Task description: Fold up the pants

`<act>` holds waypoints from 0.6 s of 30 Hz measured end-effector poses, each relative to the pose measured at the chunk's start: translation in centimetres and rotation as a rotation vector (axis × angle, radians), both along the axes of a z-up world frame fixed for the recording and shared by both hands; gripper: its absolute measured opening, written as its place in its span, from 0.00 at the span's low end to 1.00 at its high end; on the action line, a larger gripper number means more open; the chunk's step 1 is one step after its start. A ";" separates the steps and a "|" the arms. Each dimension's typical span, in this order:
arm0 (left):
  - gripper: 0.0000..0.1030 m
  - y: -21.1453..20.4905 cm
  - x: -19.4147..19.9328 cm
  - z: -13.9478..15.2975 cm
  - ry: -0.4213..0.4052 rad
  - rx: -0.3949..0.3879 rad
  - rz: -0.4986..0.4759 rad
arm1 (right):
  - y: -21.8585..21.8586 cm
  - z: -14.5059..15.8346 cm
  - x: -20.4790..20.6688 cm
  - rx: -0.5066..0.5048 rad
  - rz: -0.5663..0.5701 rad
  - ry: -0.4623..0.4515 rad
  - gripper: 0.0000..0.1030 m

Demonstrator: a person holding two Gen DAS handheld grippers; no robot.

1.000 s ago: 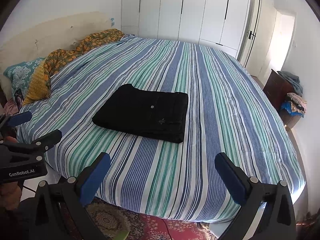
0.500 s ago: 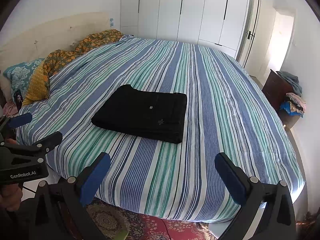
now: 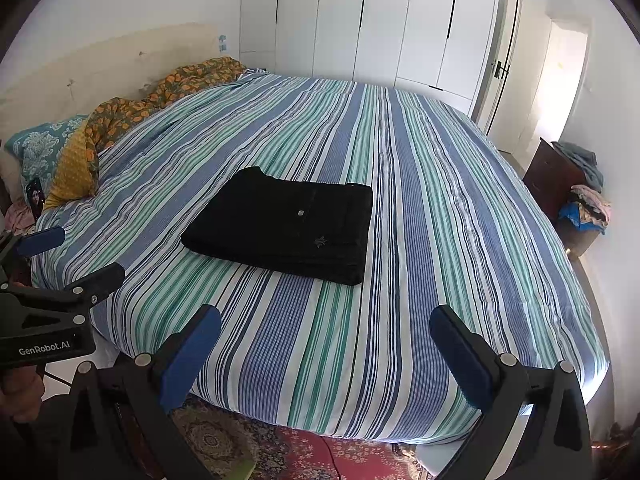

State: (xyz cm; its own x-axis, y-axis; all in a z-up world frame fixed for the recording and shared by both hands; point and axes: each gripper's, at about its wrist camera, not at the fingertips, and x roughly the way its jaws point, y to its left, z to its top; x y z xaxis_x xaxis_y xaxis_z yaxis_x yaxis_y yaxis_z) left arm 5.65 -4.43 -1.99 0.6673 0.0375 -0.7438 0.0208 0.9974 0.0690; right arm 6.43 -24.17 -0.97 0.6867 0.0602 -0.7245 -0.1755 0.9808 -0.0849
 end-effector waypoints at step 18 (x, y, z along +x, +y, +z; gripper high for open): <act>0.99 -0.1 0.0 -0.3 0.007 0.002 -0.007 | -0.2 -0.1 0.0 0.002 -0.001 0.003 1.00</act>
State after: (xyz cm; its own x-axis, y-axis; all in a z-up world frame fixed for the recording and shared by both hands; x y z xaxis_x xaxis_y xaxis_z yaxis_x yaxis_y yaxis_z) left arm 5.65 -4.50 -2.25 0.6627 0.0340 -0.7481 0.0285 0.9971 0.0706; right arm 6.48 -24.34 -1.05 0.6849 0.0605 -0.7261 -0.1744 0.9812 -0.0827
